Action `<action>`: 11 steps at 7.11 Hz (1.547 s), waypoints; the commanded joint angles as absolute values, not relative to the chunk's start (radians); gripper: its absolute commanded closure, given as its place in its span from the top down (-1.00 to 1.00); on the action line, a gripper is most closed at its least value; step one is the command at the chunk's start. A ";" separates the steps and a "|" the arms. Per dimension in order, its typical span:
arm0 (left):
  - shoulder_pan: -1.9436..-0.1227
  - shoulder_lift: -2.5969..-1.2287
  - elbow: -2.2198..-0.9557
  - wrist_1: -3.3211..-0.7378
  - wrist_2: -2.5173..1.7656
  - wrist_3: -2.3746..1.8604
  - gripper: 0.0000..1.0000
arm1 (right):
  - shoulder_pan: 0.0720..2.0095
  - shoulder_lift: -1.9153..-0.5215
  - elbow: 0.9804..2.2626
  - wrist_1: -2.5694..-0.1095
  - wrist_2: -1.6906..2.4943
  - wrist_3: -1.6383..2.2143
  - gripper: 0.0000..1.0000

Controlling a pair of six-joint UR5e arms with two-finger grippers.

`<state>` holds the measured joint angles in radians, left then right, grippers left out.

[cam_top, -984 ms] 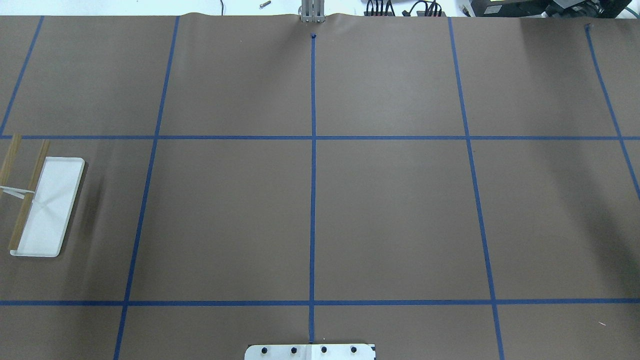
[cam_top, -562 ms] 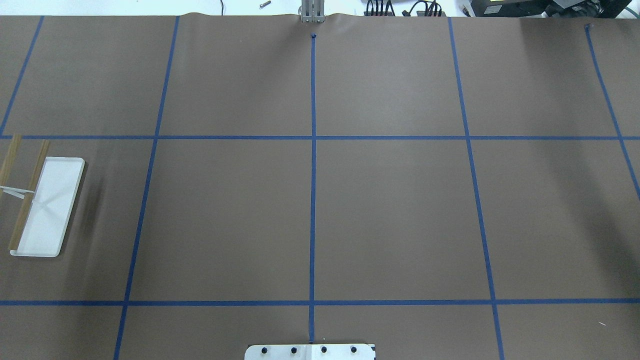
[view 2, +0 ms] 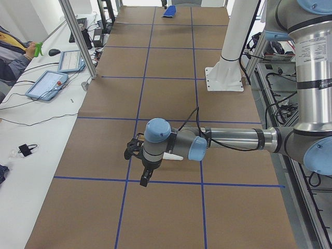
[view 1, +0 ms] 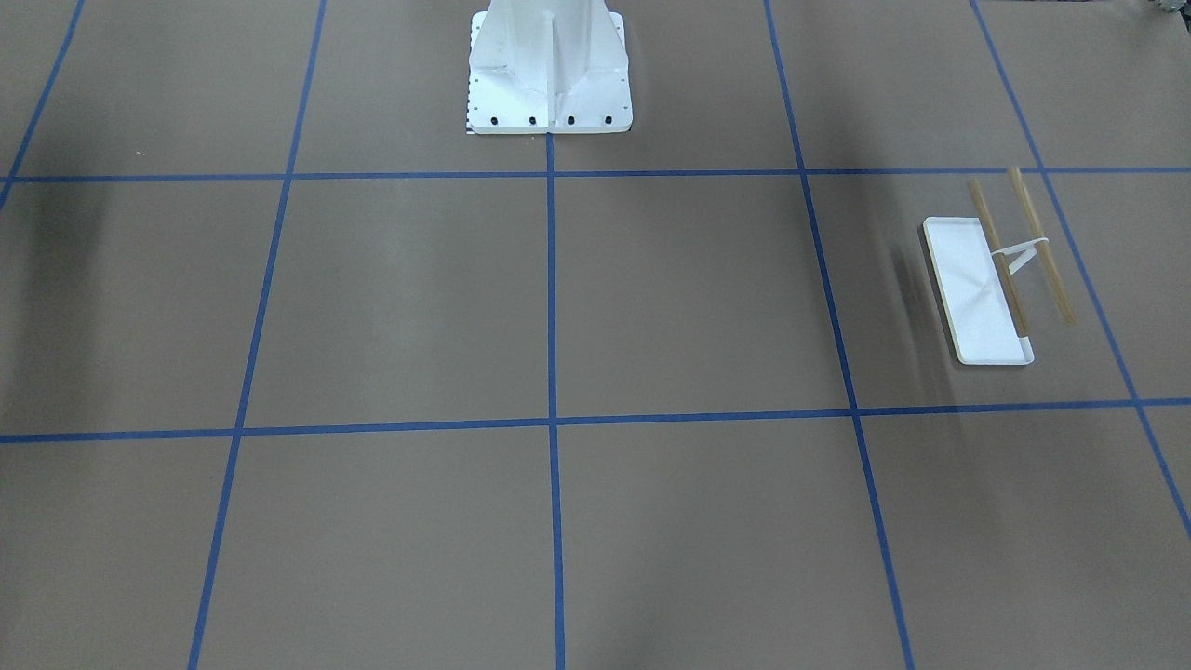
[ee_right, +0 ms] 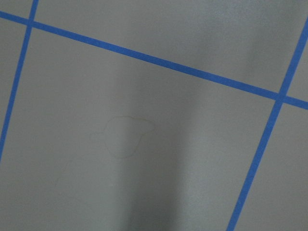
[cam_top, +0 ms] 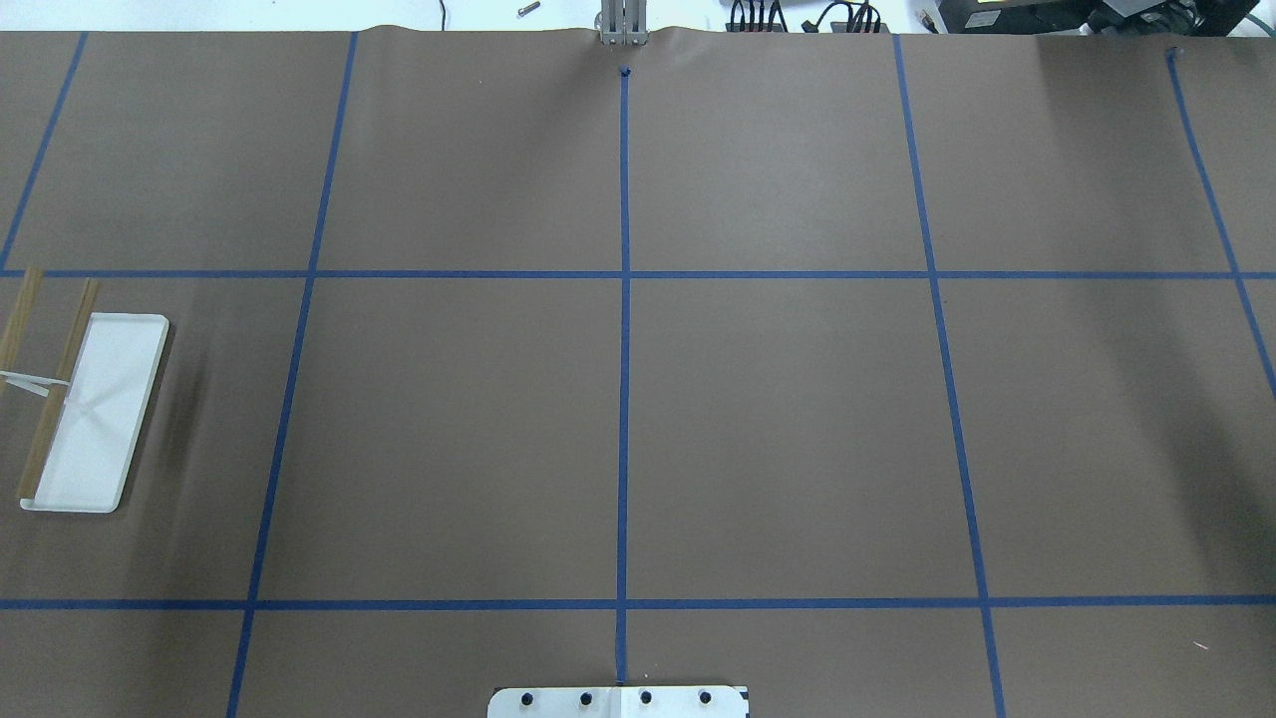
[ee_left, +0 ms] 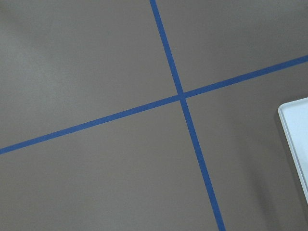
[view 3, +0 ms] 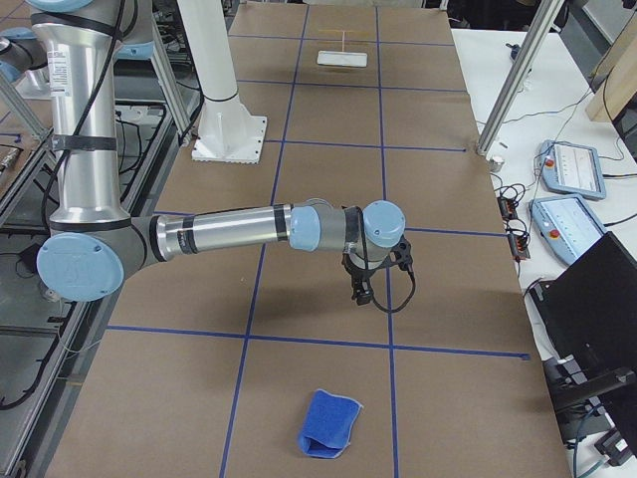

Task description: Hang towel on rack

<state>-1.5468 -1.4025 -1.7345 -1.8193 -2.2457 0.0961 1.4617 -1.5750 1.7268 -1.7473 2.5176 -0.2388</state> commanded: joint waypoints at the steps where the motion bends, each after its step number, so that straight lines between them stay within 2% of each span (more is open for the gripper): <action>1: -1.546 -1.402 -1.730 -1.821 -2.246 0.097 0.97 | 1.462 -1.577 1.713 -1.720 2.511 -0.221 1.00; 7: -1.546 -1.402 -1.726 -1.819 -2.246 0.094 0.97 | 1.466 -1.652 1.718 -1.623 2.588 -0.218 1.00; 8: -1.546 -1.402 -1.723 -1.819 -2.246 0.094 0.97 | 1.471 -1.657 1.685 -1.621 2.577 -0.219 1.00; 10: -1.546 -1.404 -1.715 -1.819 -2.246 0.094 0.97 | 1.531 -1.620 1.500 -1.621 2.573 -0.289 1.00; 11: -1.546 -1.405 -1.709 -1.819 -2.246 0.094 0.97 | 1.595 -1.541 1.365 -1.620 2.572 -0.351 0.99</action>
